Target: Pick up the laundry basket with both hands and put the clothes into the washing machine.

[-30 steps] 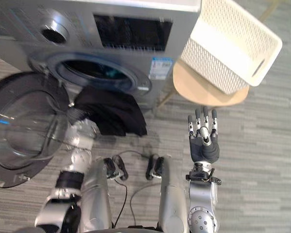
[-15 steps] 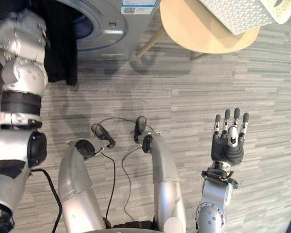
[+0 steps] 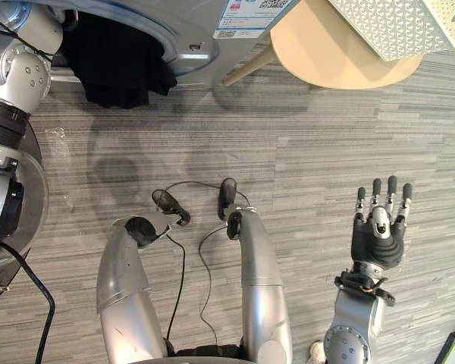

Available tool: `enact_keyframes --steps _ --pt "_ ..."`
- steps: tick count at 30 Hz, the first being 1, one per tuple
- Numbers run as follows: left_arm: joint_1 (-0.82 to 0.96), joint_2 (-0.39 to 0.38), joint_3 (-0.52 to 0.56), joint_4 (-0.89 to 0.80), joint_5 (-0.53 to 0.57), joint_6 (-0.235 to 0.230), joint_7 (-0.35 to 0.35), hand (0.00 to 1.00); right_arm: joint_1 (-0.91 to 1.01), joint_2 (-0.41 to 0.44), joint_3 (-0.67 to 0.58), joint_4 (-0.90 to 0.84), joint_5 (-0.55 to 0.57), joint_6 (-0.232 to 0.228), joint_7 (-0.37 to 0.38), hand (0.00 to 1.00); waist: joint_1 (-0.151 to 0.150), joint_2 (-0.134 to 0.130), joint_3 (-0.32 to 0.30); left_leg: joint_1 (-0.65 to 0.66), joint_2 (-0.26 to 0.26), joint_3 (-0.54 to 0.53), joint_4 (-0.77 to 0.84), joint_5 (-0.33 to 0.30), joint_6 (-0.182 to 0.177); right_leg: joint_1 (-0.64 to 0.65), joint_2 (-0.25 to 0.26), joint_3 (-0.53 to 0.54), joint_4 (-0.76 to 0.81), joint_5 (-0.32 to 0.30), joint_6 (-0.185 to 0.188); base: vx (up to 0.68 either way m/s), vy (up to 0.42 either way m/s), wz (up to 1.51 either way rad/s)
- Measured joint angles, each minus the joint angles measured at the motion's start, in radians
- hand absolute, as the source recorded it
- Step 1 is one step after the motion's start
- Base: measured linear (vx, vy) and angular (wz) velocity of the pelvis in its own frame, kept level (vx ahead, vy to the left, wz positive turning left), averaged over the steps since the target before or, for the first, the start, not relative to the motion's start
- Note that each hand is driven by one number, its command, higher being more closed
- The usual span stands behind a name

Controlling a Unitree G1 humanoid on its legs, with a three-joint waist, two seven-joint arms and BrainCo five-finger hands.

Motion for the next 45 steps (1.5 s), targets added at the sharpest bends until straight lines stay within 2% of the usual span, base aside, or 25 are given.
enact_keyframes --steps 5,14,16,20,27,29,31,32,36,38,40,41,42,43,44,45 --pt "0.0 0.035 -0.028 0.023 0.014 -0.023 0.082 0.0 0.022 -0.037 -0.001 -0.049 -0.001 0.0 0.003 0.0 -0.001 -0.008 0.004 0.02 0.006 0.024 0.0 0.0 0.001 -0.002 0.001 0.011 0.012 0.0 0.0 -0.03 -0.056 -0.03" --pt "-0.001 0.048 -0.028 0.091 0.029 -0.027 0.08 0.0 0.022 -0.045 -0.014 -0.05 -0.001 -0.001 0.013 0.0 -0.016 -0.009 0.004 0.028 0.012 0.026 0.008 -0.001 0.001 0.005 0.003 0.012 0.015 0.0 0.0 -0.05 -0.043 -0.02" --pt "-0.001 0.065 -0.029 0.104 0.073 -0.015 0.061 0.0 0.022 -0.045 -0.031 -0.05 -0.002 -0.001 0.017 0.0 -0.019 -0.009 0.004 0.029 0.017 0.026 0.008 -0.001 0.001 0.005 0.004 0.01 0.017 0.0 0.0 -0.05 -0.059 -0.04" --pt "-0.015 0.084 -0.03 0.139 0.213 0.044 0.007 0.0 0.024 -0.045 -0.058 -0.05 -0.003 -0.001 0.021 0.0 -0.02 -0.009 0.004 0.029 0.022 0.025 0.007 -0.001 0.001 0.004 0.006 0.002 0.024 0.0 0.0 -0.05 -0.076 0.02" --pt "-0.011 0.101 -0.013 0.139 0.362 0.061 -0.03 0.0 0.025 -0.044 -0.059 -0.048 0.0 -0.003 0.045 0.0 -0.025 -0.009 0.004 0.025 0.024 0.021 0.007 -0.001 0.001 0.003 0.002 -0.01 0.031 0.0 0.0 -0.04 -0.058 0.02" --pt "0.01 0.1 0.035 0.134 0.413 0.061 -0.033 0.0 0.025 -0.043 -0.052 -0.046 0.0 -0.003 0.059 0.0 -0.032 -0.009 0.004 0.026 0.024 0.021 0.008 -0.001 0.001 0.003 0.001 -0.01 0.033 0.0 0.0 -0.03 -0.049 0.01" --pt "0.085 0.1 0.174 0.066 0.429 0.061 -0.044 0.0 0.025 -0.042 -0.021 -0.045 0.001 -0.009 0.063 0.0 -0.049 -0.009 0.004 0.026 0.024 0.02 0.009 -0.001 0.001 0.003 -0.001 -0.012 0.038 0.0 0.0 -0.03 -0.064 0.0" --pt "0.106 0.1 0.207 0.045 0.429 0.061 -0.044 0.0 0.026 -0.04 -0.015 -0.045 0.002 -0.009 0.064 0.0 -0.052 -0.008 0.004 0.027 0.024 0.019 0.009 -0.001 0.001 0.003 -0.001 -0.012 0.039 0.0 0.0 -0.02 -0.061 -0.03" --pt "0.321 0.099 0.412 -0.181 0.427 0.06 -0.035 0.0 0.026 -0.023 -0.013 -0.045 0.002 -0.014 0.063 0.0 -0.062 -0.007 0.005 0.04 0.024 0.019 0.007 -0.001 0.001 0.006 -0.001 -0.013 0.048 -0.006 -0.009 0.0 -0.067 -0.05" --pt "0.409 0.094 0.48 -0.255 0.429 0.06 -0.022 0.0 0.027 -0.023 -0.009 -0.045 0.002 -0.019 0.062 0.0 -0.07 -0.003 0.008 0.05 0.024 0.017 0.007 -0.001 0.001 0.016 -0.003 -0.015 0.058 -0.014 -0.021 0.04 -0.078 0.06" --pt "0.483 0.04 0.537 -0.289 0.452 0.06 0.001 0.0 0.035 -0.02 0.019 -0.045 0.002 -0.023 0.059 0.0 -0.072 0.007 0.014 0.079 0.024 -0.004 0.007 -0.001 0.001 0.053 -0.005 -0.03 0.066 -0.021 -0.033 0.08 -0.108 0.22" --pt "0.548 -0.003 0.559 -0.332 0.479 0.061 0.024 0.0 0.057 -0.018 0.035 -0.052 0.002 -0.024 0.061 0.0 -0.074 0.01 0.016 0.105 0.017 -0.017 0.006 -0.001 0.001 0.062 -0.021 -0.044 0.114 -0.02 -0.036 0.1 -0.152 0.51" --pt "0.601 -0.035 0.562 -0.389 0.55 0.06 0.051 0.0 0.084 -0.016 0.036 -0.057 0.002 -0.034 0.062 0.0 -0.075 0.018 0.019 0.119 0.002 -0.034 0.012 -0.001 0.001 0.026 -0.044 -0.045 0.17 -0.038 -0.057 0.09 -0.154 0.56" --pt "0.625 -0.039 0.566 -0.421 0.598 0.06 0.064 0.0 0.085 -0.018 0.036 -0.054 0.002 -0.042 0.061 0.0 -0.07 0.014 0.016 0.121 0.004 -0.035 0.014 0.0 0.001 0.031 -0.04 -0.042 0.071 -0.052 -0.034 0.07 -0.137 0.49" --pt "0.635 -0.039 0.571 -0.435 0.644 0.061 0.067 0.0 0.085 -0.019 0.035 -0.054 0.002 -0.048 0.06 0.0 -0.066 0.013 0.016 0.12 0.003 -0.034 0.022 -0.001 0.0 0.049 -0.04 -0.038 -0.02 -0.011 -0.034 0.07 -0.162 0.15" --pt "0.657 -0.041 0.605 -0.455 0.706 0.06 0.074 0.0 0.062 -0.029 0.041 -0.05 0.002 -0.051 0.06 0.0 -0.051 0.022 0.021 0.112 0.028 -0.034 0.045 -0.001 -0.002 0.052 -0.026 -0.045 -0.045 -0.011 -0.046 0.08 -0.171 -0.17"
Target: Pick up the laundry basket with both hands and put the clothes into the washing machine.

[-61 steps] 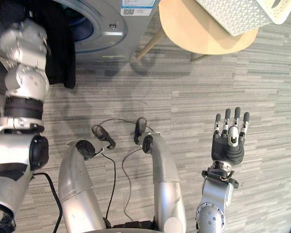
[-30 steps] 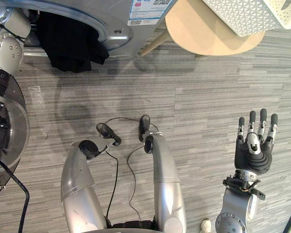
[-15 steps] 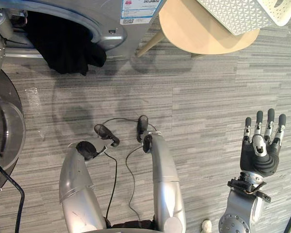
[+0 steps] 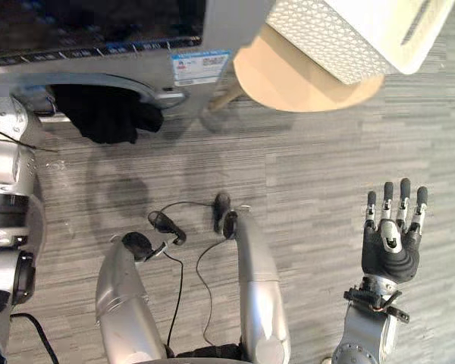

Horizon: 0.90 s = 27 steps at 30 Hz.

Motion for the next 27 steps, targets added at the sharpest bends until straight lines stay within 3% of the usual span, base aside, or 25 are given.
enact_keyframes --steps 1,3,5,6,7,8,10,13,20,27 --pt "0.017 -0.001 0.014 -0.002 0.03 0.0 0.017 0.0 -0.007 -0.003 0.006 -0.002 0.0 0.0 0.003 0.0 0.021 0.001 0.0 -0.001 0.013 -0.001 -0.004 0.007 -0.012 -0.002 0.016 -0.002 -0.002 0.004 -0.008 0.07 -0.139 -0.28" --pt "0.037 -0.001 0.037 -0.003 0.09 0.0 0.036 0.0 -0.006 -0.014 0.004 0.001 0.001 -0.001 0.0 0.0 0.028 0.003 0.002 -0.001 0.034 -0.011 0.003 0.015 -0.027 0.002 0.034 -0.006 0.001 0.004 -0.008 0.09 -0.083 -0.27" --pt "0.05 0.002 0.042 -0.003 0.178 0.0 0.042 0.0 -0.008 -0.017 0.0 0.001 0.001 -0.018 0.001 0.0 0.042 0.002 0.002 -0.056 0.077 -0.047 0.09 0.046 -0.081 0.012 0.052 -0.006 0.009 -0.008 -0.028 0.12 -0.074 -0.15" --pt "0.049 0.011 0.042 -0.007 0.208 -0.003 0.043 0.0 -0.02 -0.008 0.0 0.006 0.002 -0.029 0.002 0.0 0.036 0.004 0.003 -0.096 0.081 -0.079 0.097 0.029 -0.111 0.007 0.053 -0.006 0.022 -0.011 -0.033 0.04 -0.003 0.04" --pt "0.037 0.016 0.042 -0.015 0.243 -0.005 0.043 0.0 -0.036 -0.001 -0.002 0.022 0.003 -0.04 0.001 0.0 0.031 0.005 0.003 -0.106 0.079 -0.083 -0.039 0.045 -0.114 -0.008 0.049 -0.006 0.044 -0.012 -0.032 0.0 0.018 0.09" --pt "0.034 0.017 0.041 -0.018 0.257 -0.006 0.043 0.0 -0.038 0.011 -0.002 0.025 0.003 -0.043 0.001 0.0 0.031 0.004 0.004 -0.097 0.073 -0.076 -0.061 0.03 -0.102 -0.021 0.042 -0.006 0.069 -0.015 -0.029 0.01 0.034 0.27" --pt "0.043 0.008 0.038 -0.018 0.281 -0.008 0.041 0.0 -0.036 0.052 0.001 0.027 0.013 -0.045 0.001 0.0 0.028 0.004 0.004 -0.099 0.06 -0.048 -0.04 0.036 -0.091 -0.047 0.006 0.001 0.116 -0.024 -0.013 0.03 0.032 0.24" --pt "0.122 -0.01 0.08 -0.018 0.313 0.0 0.029 0.0 -0.041 0.056 0.005 0.027 0.022 -0.045 0.001 0.0 0.052 0.006 0.005 -0.097 0.049 -0.05 -0.012 0.035 -0.09 -0.052 -0.009 0.012 0.14 -0.033 0.001 0.01 0.005 0.01" --pt "0.31 -0.264 0.294 -0.083 0.281 0.011 0.039 0.0 -0.041 0.066 0.005 0.025 0.033 -0.045 -0.005 0.0 0.047 0.007 0.005 -0.118 0.043 -0.079 0.005 0.035 -0.09 -0.052 -0.011 0.013 0.158 -0.076 0.025 -0.01 -0.067 0.07" --pt "0.584 -0.534 0.306 -0.306 0.295 0.007 0.09 0.0 -0.041 0.074 0.006 0.025 0.032 -0.045 -0.023 0.0 0.069 0.012 0.008 -0.144 0.029 -0.121 0.023 0.019 -0.092 -0.067 -0.025 0.007 0.221 -0.144 0.027 -0.1 -0.138 0.23"
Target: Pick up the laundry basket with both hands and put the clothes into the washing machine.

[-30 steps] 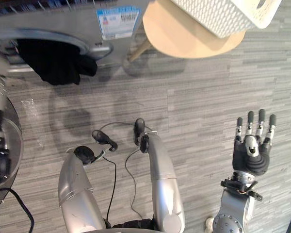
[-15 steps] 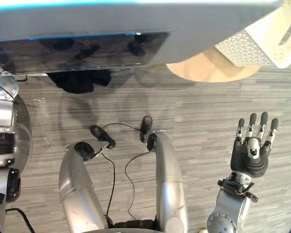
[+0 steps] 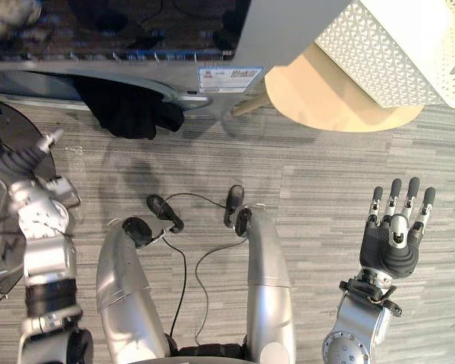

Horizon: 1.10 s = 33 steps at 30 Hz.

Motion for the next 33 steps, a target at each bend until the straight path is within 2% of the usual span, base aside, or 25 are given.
enact_keyframes --steps 2,6,11,17,19,22,25,28,33 --pt "0.047 -0.067 -0.012 -0.009 0.007 -0.001 0.01 0.0 0.0 0.0 0.005 0.002 0.0 0.0 -0.004 0.0 0.001 0.005 0.002 -0.008 0.0 -0.013 0.008 -0.003 -0.007 -0.002 -0.001 -0.004 0.007 -0.007 0.001 -0.13 -0.11 0.06" --pt "0.057 -0.139 -0.074 -0.009 0.005 -0.003 0.009 0.0 0.0 0.0 0.019 0.013 0.0 0.0 -0.031 0.0 0.003 0.015 0.008 -0.017 -0.016 -0.024 0.019 0.002 -0.011 -0.008 -0.018 -0.008 0.031 -0.007 -0.005 -0.09 -0.093 0.13" --pt "-0.016 -0.145 -0.098 0.046 0.0 -0.006 0.01 0.0 -0.003 -0.001 0.047 0.014 0.0 0.0 -0.045 0.0 0.008 0.029 0.017 -0.057 -0.02 -0.057 0.078 0.003 -0.001 -0.038 -0.036 -0.011 0.098 -0.015 -0.017 -0.04 -0.091 0.09" --pt "-0.17 -0.087 -0.129 0.238 -0.007 0.018 0.009 0.0 -0.013 -0.001 0.047 0.014 0.005 0.0 -0.063 0.0 0.006 0.032 0.019 -0.108 -0.025 -0.096 0.128 -0.001 0.005 -0.072 -0.043 -0.013 0.148 -0.022 -0.018 -0.08 -0.102 0.05" --pt "-0.218 -0.058 -0.131 0.31 -0.019 0.022 0.009 0.0 -0.027 -0.002 0.048 0.018 0.008 -0.001 -0.066 0.0 -0.009 0.031 0.019 -0.117 -0.027 -0.097 0.129 -0.004 -0.001 -0.08 -0.044 -0.01 0.148 -0.023 -0.018 -0.11 -0.087 0.03" --pt "-0.296 -0.022 -0.131 0.407 -0.045 0.027 0.007 0.0 -0.034 -0.006 0.053 0.023 0.008 -0.002 -0.067 0.0 -0.011 0.031 0.019 -0.138 -0.028 -0.095 0.131 -0.003 -0.001 -0.1 -0.04 -0.005 0.14 -0.03 -0.006 -0.11 -0.079 -0.09" --pt "-0.365 0.009 -0.128 0.507 -0.076 0.042 0.005 0.0 -0.049 -0.007 0.055 0.024 0.008 -0.002 -0.067 0.0 -0.017 0.027 0.021 -0.16 -0.027 -0.095 0.132 -0.003 -0.001 -0.121 -0.037 -0.006 0.128 -0.03 -0.007 -0.07 -0.046 -0.16" --pt "-0.432 0.04 -0.129 0.595 -0.106 0.05 -0.001 0.0 -0.064 -0.009 0.061 0.025 0.009 -0.003 -0.067 0.0 -0.039 0.011 0.027 -0.189 -0.019 -0.097 0.148 -0.004 0.0 -0.144 -0.034 -0.006 0.129 -0.029 -0.007 -0.02 -0.027 -0.09" --pt "-0.53 0.071 -0.162 0.668 -0.143 0.062 -0.031 0.0 -0.089 -0.01 0.066 0.026 0.011 -0.005 -0.067 0.0 -0.051 -0.006 0.029 -0.238 -0.014 -0.097 0.191 -0.018 0.036 -0.2 -0.035 0.011 0.165 0.008 -0.002 0.01 -0.009 -0.08"
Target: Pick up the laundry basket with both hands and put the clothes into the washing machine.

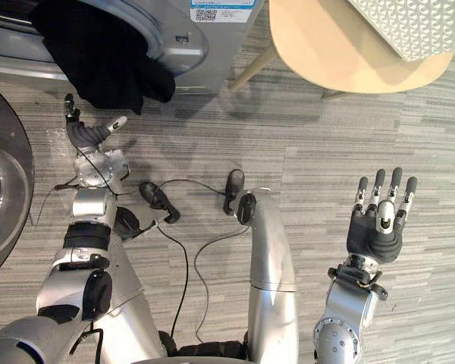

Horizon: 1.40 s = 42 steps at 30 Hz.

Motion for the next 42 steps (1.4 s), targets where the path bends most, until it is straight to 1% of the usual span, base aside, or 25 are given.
enact_keyframes --steps 2,5,6,7,8,10,13,14,15,16,17,21,25,28,29,31,32,34,35,36,37,39,40,41,42 --pt "-0.052 0.025 -0.009 0.046 -0.002 0.001 -0.008 0.0 -0.009 0.0 0.001 0.0 0.009 0.0 0.0 0.0 -0.013 -0.006 0.0 -0.02 0.008 0.001 0.011 -0.005 0.009 -0.018 0.003 0.0 0.003 0.001 0.0 0.01 -0.016 -0.13" --pt "-0.13 0.055 -0.024 0.098 -0.021 0.007 -0.01 0.0 -0.01 0.0 0.001 0.0 0.02 0.0 -0.001 0.0 -0.022 -0.014 0.0 -0.043 0.018 0.004 0.021 -0.012 0.019 -0.042 0.011 0.003 0.003 0.005 0.002 -0.02 -0.011 -0.17" --pt "-0.16 0.068 -0.033 0.113 -0.027 0.025 -0.002 0.0 -0.01 0.0 0.001 0.0 0.021 0.0 -0.001 0.0 -0.024 -0.016 0.0 -0.055 0.025 0.004 0.026 -0.014 0.021 -0.052 0.017 0.005 0.002 0.008 0.002 -0.04 -0.012 -0.19" --pt "-0.171 0.084 -0.039 0.122 -0.03 0.031 -0.007 0.0 -0.011 0.0 0.002 0.0 0.025 0.0 0.0 0.0 -0.025 -0.021 0.001 -0.062 0.031 0.006 0.029 -0.015 0.023 -0.062 0.02 0.005 0.002 0.009 0.002 -0.04 -0.012 -0.19" --pt "-0.179 0.1 -0.045 0.123 -0.031 0.033 -0.007 1.0 -0.012 0.0 0.003 0.0 0.028 0.0 0.0 0.0 -0.028 -0.025 0.0 -0.074 0.033 0.007 0.03 -0.015 0.023 -0.074 0.022 0.005 0.001 0.011 0.003 -0.05 -0.011 -0.15" --pt "-0.19 0.119 -0.05 0.113 -0.039 0.027 0.023 1.0 -0.015 0.001 0.004 0.0 0.034 0.0 0.0 0.0 -0.033 -0.028 0.0 -0.102 0.037 0.007 0.034 -0.015 0.023 -0.102 0.025 0.007 0.0 0.016 0.002 -0.06 -0.008 -0.12" --pt "-0.214 0.163 -0.08 0.115 -0.04 0.045 0.017 1.0 -0.02 0.001 0.008 0.002 0.035 0.0 0.001 0.0 -0.04 -0.033 0.0 -0.129 0.052 0.007 0.046 -0.02 0.022 -0.127 0.037 0.01 -0.002 0.018 0.004 -0.07 0.006 -0.19" --pt "-0.239 0.177 -0.079 0.119 -0.05 0.058 0.017 1.0 -0.02 0.001 0.008 0.008 0.035 0.0 0.001 0.0 -0.043 -0.037 0.0 -0.144 0.055 0.009 0.05 -0.02 0.022 -0.142 0.04 0.012 -0.002 0.019 0.004 -0.08 0.019 -0.22" --pt "-0.256 0.185 -0.081 0.126 -0.056 0.065 0.017 1.0 -0.02 0.003 0.009 0.012 0.036 0.0 0.001 0.0 -0.043 -0.038 0.0 -0.155 0.066 0.011 0.06 -0.025 0.029 -0.153 0.048 0.015 -0.002 0.019 0.004 -0.08 0.02 -0.25" --pt "-0.265 0.188 -0.081 0.134 -0.063 0.067 0.016 1.0 -0.02 0.003 0.009 0.015 0.036 0.0 0.001 0.0 -0.043 -0.038 0.0 -0.158 0.07 0.011 0.065 -0.027 0.033 -0.158 0.052 0.018 0.0 0.019 0.004 -0.06 0.024 -0.2" --pt "-0.279 0.195 -0.081 0.144 -0.089 0.07 0.017 1.0 -0.02 0.004 0.009 0.023 0.036 0.0 0.002 0.0 -0.048 -0.039 0.0 -0.16 0.07 0.017 0.068 -0.029 0.037 -0.164 0.053 0.025 0.001 0.019 0.004 -0.05 0.021 -0.11" --pt "-0.287 0.219 -0.081 0.144 -0.131 0.082 0.02 1.0 -0.017 0.004 0.008 0.036 0.035 0.001 0.002 0.0 -0.067 -0.04 -0.001 -0.162 0.07 0.031 0.073 -0.035 0.046 -0.172 0.053 0.037 -0.003 0.02 0.007 -0.07 0.027 -0.05" --pt "-0.302 0.22 -0.082 0.141 -0.183 0.084 0.027 1.0 -0.015 0.005 0.008 0.051 0.034 0.001 0.002 0.0 -0.068 -0.04 -0.001 -0.162 0.07 0.041 0.069 -0.037 0.05 -0.172 0.052 0.042 -0.014 0.021 0.009 -0.07 0.024 -0.03" --pt "-0.301 0.215 -0.086 0.105 -0.281 0.084 0.04 1.0 -0.014 0.006 0.008 0.071 0.033 0.001 0.001 0.0 -0.068 -0.04 -0.001 -0.16 0.065 0.05 0.064 -0.037 0.05 -0.173 0.05 0.048 -0.019 0.03 0.014 -0.07 0.024 0.01" --pt "-0.298 0.214 -0.085 0.094 -0.296 0.084 0.041 1.0 -0.014 0.006 0.008 0.071 0.033 0.001 0.001 0.0 -0.068 -0.04 -0.001 -0.158 0.064 0.052 0.064 -0.037 0.051 -0.173 0.049 0.049 -0.019 0.031 0.015 -0.06 0.022 0.06" --pt "-0.239 0.213 -0.088 0.001 -0.327 0.084 0.042 1.0 -0.012 0.006 0.007 0.07 0.031 0.001 0.001 0.0 -0.069 -0.04 -0.001 -0.144 0.056 0.062 0.063 -0.033 0.057 -0.173 0.04 0.058 -0.009 0.048 0.016 -0.05 0.015 0.12" --pt "-0.196 0.213 -0.088 -0.078 -0.349 0.083 0.041 1.0 -0.004 0.006 0.007 0.071 0.03 0.001 0.001 0.0 -0.066 -0.04 -0.001 -0.13 0.049 0.064 0.063 -0.033 0.057 -0.169 0.03 0.059 0.001 0.064 0.021 -0.04 0.005 0.14" --pt "-0.159 0.221 -0.077 -0.165 -0.355 0.067 0.04 1.0 -0.004 0.006 0.006 0.073 0.03 0.003 0.001 0.0 -0.06 -0.04 -0.001 -0.109 0.048 0.065 0.055 -0.033 0.057 -0.149 0.03 0.058 0.001 0.064 0.021 -0.04 -0.006 0.15" --pt "-0.147 0.235 -0.071 -0.22 -0.373 0.023 0.038 1.0 -0.003 0.006 0.006 0.073 0.026 0.003 0.001 0.0 -0.056 -0.04 -0.001 -0.078 0.046 0.071 0.042 -0.031 0.054 -0.125 0.028 0.057 -0.005 0.064 0.02 -0.07 -0.029 0.2" --pt "-0.149 0.266 -0.069 -0.282 -0.386 -0.027 0.033 1.0 -0.004 0.006 0.006 0.074 0.019 0.006 0.001 0.0 -0.056 -0.04 -0.001 -0.043 0.039 0.077 0.022 -0.025 0.047 -0.093 0.026 0.057 -0.021 0.064 0.02 -0.08 -0.031 0.17" --pt "-0.154 0.289 -0.068 -0.31 -0.403 -0.053 0.028 1.0 -0.003 0.005 0.005 0.074 0.016 0.006 0.001 0.0 -0.057 -0.04 -0.002 -0.024 0.033 0.079 0.008 -0.022 0.042 -0.075 0.025 0.057 -0.032 0.066 0.018 -0.08 -0.027 0.13" --pt "-0.232 0.375 -0.066 -0.345 -0.442 -0.124 0.006 1.0 -0.003 0.0 -0.002 0.075 0.016 0.007 0.001 0.0 -0.048 -0.038 -0.002 0.057 0.02 0.104 -0.071 -0.002 0.018 0.004 0.025 0.042 -0.117 0.07 0.011 -0.11 -0.034 0.0" --pt "-0.279 0.408 -0.066 -0.345 -0.477 -0.14 -0.006 1.0 -0.003 -0.004 -0.005 0.075 0.016 0.007 0.001 0.0 -0.04 -0.037 -0.003 0.097 0.014 0.119 -0.118 0.016 0.013 0.045 0.024 0.031 -0.169 0.076 0.006 -0.12 -0.045 -0.07" --pt "-0.301 0.424 -0.069 -0.344 -0.49 -0.136 -0.008 1.0 -0.003 -0.006 -0.005 0.075 0.015 0.008 0.001 0.0 -0.038 -0.035 -0.004 0.116 0.011 0.125 -0.139 0.023 0.01 0.066 0.025 0.025 -0.193 0.08 0.006 -0.08 -0.041 0.01" --pt "-0.31 0.44 -0.097 -0.29 -0.526 -0.125 -0.015 1.0 -0.003 -0.01 -0.005 0.075 0.014 0.01 0.003 0.0 -0.04 -0.033 -0.005 0.15 -0.002 0.134 -0.178 0.037 0.005 0.1 0.024 0.022 -0.231 0.095 0.006 -0.06 -0.031 0.06"
